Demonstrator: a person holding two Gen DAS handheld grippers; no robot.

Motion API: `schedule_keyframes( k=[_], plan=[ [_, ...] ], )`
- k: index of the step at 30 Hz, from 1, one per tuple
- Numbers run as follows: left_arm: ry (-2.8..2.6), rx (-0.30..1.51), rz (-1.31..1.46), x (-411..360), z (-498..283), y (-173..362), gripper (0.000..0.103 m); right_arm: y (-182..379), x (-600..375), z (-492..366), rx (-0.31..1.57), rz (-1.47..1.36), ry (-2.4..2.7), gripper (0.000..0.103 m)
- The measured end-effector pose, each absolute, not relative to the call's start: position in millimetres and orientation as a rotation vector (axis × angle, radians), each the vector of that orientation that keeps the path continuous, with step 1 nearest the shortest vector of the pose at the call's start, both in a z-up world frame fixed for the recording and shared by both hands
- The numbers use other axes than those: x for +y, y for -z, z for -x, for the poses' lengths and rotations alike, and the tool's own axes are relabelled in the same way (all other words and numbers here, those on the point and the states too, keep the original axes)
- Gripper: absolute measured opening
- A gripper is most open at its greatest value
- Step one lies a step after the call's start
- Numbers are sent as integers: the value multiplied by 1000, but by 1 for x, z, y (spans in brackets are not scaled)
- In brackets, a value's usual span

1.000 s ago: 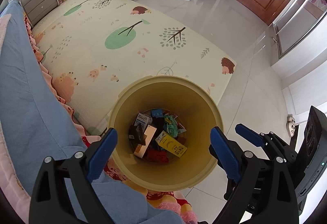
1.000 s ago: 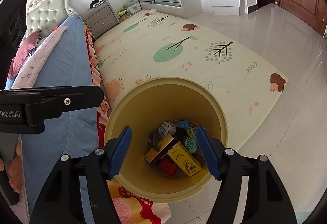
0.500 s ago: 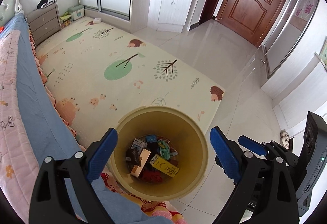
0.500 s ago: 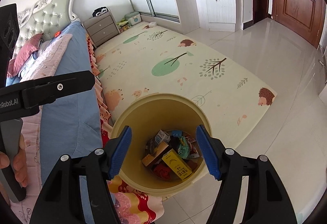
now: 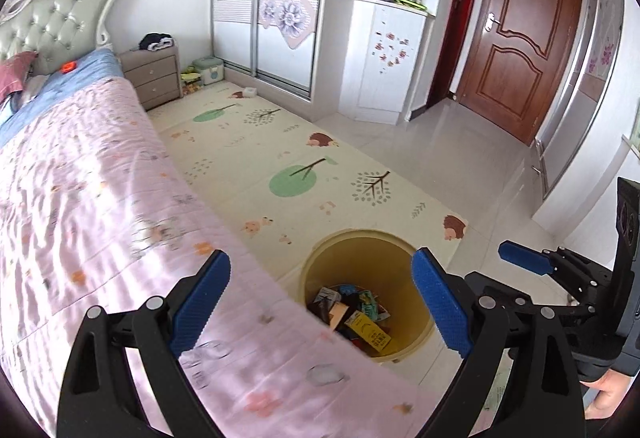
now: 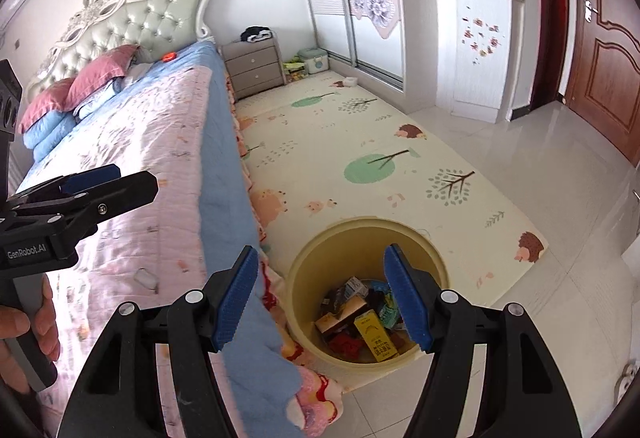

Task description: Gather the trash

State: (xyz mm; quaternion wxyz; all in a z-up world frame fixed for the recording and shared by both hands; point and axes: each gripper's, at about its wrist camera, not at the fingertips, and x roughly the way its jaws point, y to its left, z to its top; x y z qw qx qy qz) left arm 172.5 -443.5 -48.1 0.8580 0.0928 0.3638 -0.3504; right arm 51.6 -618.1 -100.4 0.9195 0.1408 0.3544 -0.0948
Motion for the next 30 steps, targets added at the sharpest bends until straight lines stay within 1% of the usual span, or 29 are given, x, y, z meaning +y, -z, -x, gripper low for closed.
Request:
schedule_keyframes(
  k=[9, 16, 21, 30],
  plan=[
    [454, 730, -102, -274, -187, 34, 92, 78, -478, -96, 719, -161, -67, 64],
    [249, 707, -61, -157, -195, 27, 93, 63, -370, -130, 694, -88, -256, 64],
    [146, 686, -30, -97, -200, 23, 93, 51, -316, -153, 660, -61, -348, 64],
    [26, 551, -21, -50, -208, 7, 97, 31, -261, -191, 555, -7, -375, 66]
  ],
)
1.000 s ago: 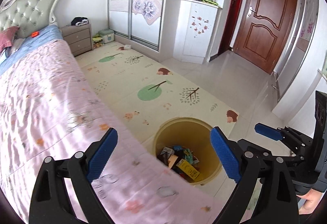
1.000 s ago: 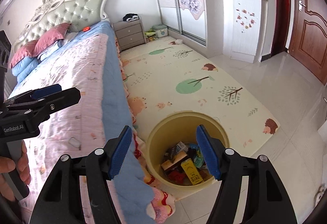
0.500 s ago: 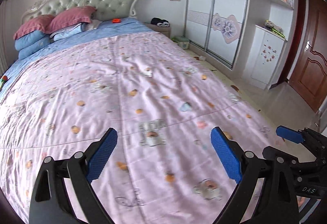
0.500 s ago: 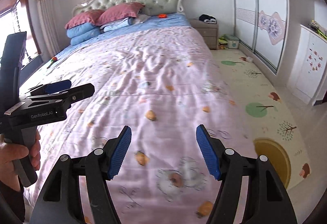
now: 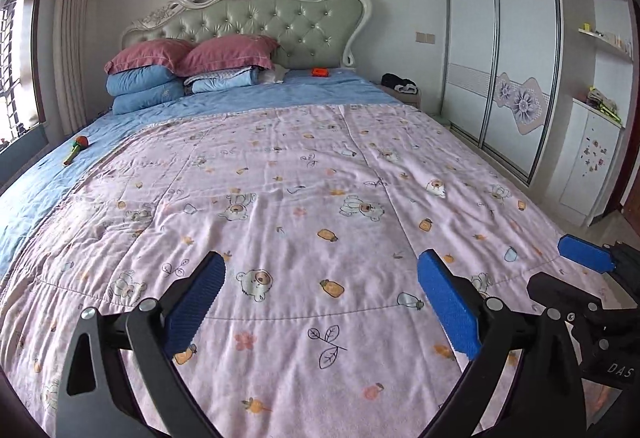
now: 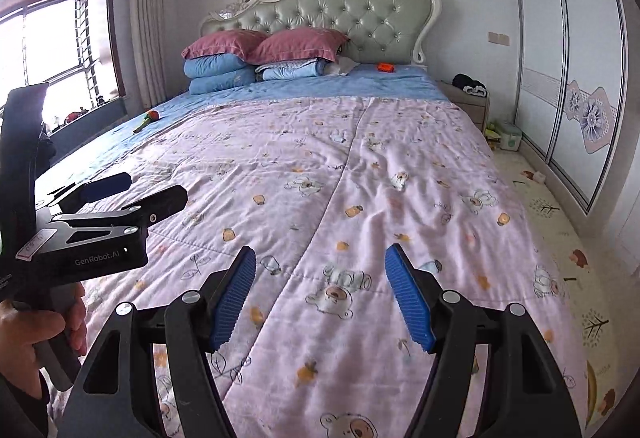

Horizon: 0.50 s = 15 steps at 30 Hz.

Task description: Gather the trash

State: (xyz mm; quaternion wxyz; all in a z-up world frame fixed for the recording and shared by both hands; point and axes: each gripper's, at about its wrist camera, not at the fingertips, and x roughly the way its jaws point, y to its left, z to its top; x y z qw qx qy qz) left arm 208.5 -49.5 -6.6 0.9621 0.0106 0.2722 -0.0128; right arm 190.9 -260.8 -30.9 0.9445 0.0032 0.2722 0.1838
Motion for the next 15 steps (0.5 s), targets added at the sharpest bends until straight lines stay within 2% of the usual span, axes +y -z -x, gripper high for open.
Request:
schedule_keyframes(
  k=[6, 15],
  plan=[
    [-25, 496, -23, -39, -229, 9, 99, 18, -243, -222, 471, 3, -378, 69],
    [-65, 427, 25, -20, -240, 35, 99, 42, -239, -220, 377, 14, -373, 69]
  ],
)
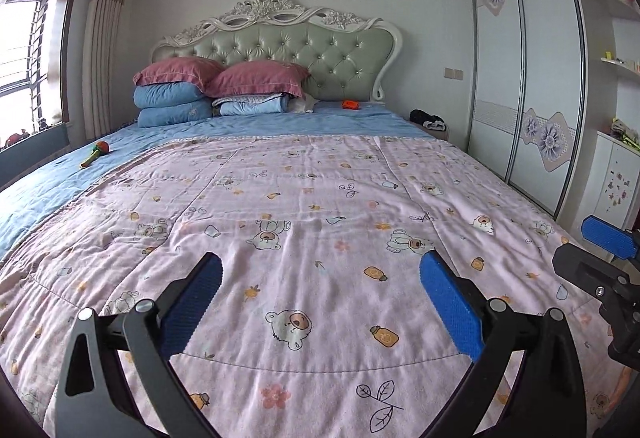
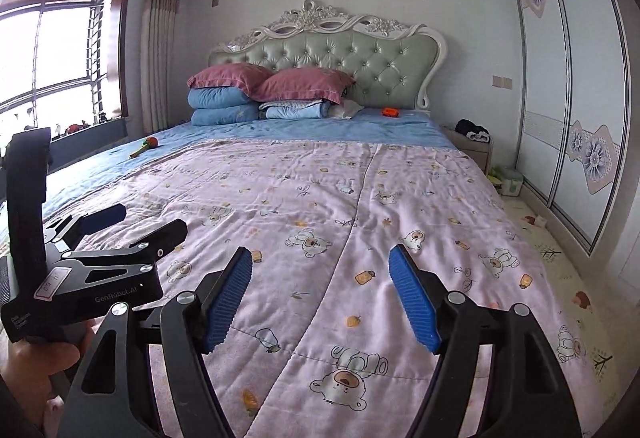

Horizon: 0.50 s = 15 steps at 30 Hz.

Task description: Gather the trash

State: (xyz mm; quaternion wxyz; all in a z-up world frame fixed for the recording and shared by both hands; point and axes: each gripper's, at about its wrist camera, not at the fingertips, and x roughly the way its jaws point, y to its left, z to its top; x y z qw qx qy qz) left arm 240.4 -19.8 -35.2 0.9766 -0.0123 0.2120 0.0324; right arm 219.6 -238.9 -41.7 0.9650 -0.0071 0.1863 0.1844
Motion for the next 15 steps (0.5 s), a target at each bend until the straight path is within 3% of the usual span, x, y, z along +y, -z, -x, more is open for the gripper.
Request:
schedule_keyframes(
  k=[15],
  plan=[
    [-88, 408, 33, -18, -231, 43, 99, 56, -226, -216, 361, 52, -380, 82]
  ],
)
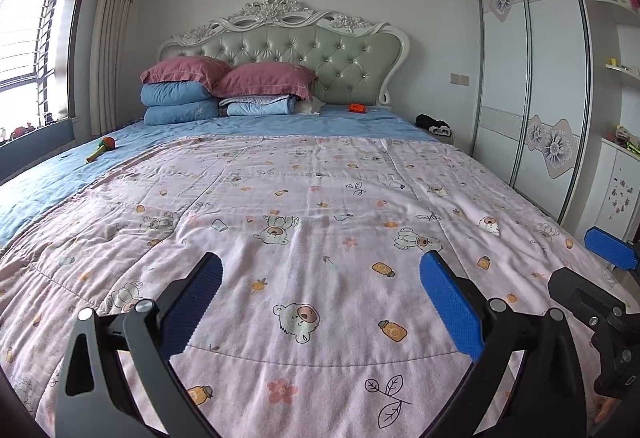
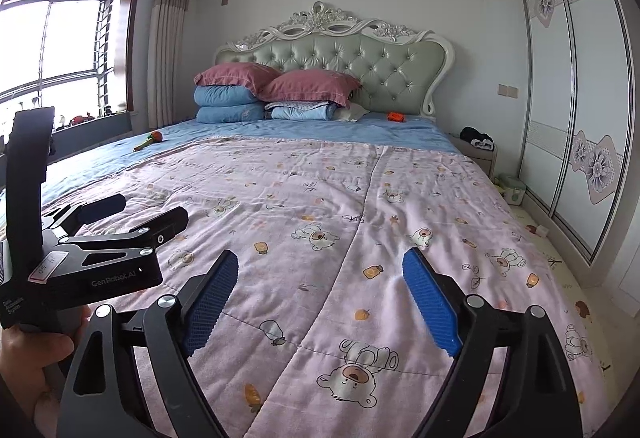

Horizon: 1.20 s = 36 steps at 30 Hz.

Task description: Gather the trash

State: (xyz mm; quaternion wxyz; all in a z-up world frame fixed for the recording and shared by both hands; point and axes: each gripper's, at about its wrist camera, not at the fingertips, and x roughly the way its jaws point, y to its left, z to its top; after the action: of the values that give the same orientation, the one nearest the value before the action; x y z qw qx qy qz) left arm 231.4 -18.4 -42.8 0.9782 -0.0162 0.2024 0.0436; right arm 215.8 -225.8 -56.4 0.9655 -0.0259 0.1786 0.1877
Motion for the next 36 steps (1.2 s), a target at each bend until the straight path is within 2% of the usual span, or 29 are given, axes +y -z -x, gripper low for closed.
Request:
schedule_keyframes(
  k=[16, 36],
  plan=[
    [-92, 389, -18, -30, -228, 42, 99, 60, -223, -221, 389, 69, -342, 90],
    [-122, 347, -14, -28, -218, 36, 99, 62, -227, -223, 400, 63, -332, 90]
  ],
)
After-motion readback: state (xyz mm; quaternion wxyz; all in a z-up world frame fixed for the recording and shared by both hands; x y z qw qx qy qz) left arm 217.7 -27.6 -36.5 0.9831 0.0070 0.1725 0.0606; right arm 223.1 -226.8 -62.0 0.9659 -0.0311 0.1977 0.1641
